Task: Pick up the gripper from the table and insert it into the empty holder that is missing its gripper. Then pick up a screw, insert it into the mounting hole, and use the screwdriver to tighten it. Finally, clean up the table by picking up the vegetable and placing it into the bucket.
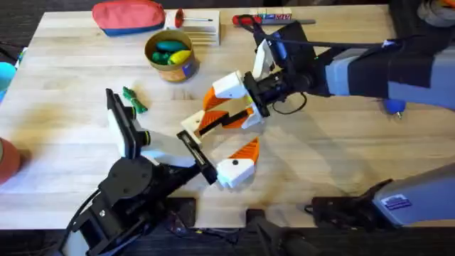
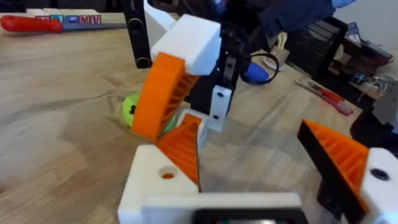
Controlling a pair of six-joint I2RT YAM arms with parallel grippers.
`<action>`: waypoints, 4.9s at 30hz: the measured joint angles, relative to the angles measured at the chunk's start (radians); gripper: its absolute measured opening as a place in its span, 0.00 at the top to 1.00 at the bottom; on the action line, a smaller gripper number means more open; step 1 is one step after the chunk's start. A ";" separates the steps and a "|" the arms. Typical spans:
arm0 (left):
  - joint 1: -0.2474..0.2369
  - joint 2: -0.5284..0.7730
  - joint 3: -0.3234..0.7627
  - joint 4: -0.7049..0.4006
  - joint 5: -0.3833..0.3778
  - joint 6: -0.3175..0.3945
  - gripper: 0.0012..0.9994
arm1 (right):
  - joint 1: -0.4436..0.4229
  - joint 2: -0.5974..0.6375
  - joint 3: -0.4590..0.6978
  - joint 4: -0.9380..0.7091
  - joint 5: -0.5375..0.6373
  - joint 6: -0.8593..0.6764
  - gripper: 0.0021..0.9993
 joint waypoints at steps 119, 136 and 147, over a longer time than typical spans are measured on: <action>0.000 0.000 0.000 0.002 0.015 0.109 0.01 | 0.022 -0.001 0.095 -0.147 1.025 -0.956 0.88; 0.000 0.000 0.000 0.002 0.015 0.109 0.01 | 0.022 -0.064 0.095 -0.166 1.025 -0.953 1.00; 0.000 0.000 0.000 0.002 0.015 0.109 0.01 | 0.022 -0.229 0.148 -0.383 1.025 -0.953 1.00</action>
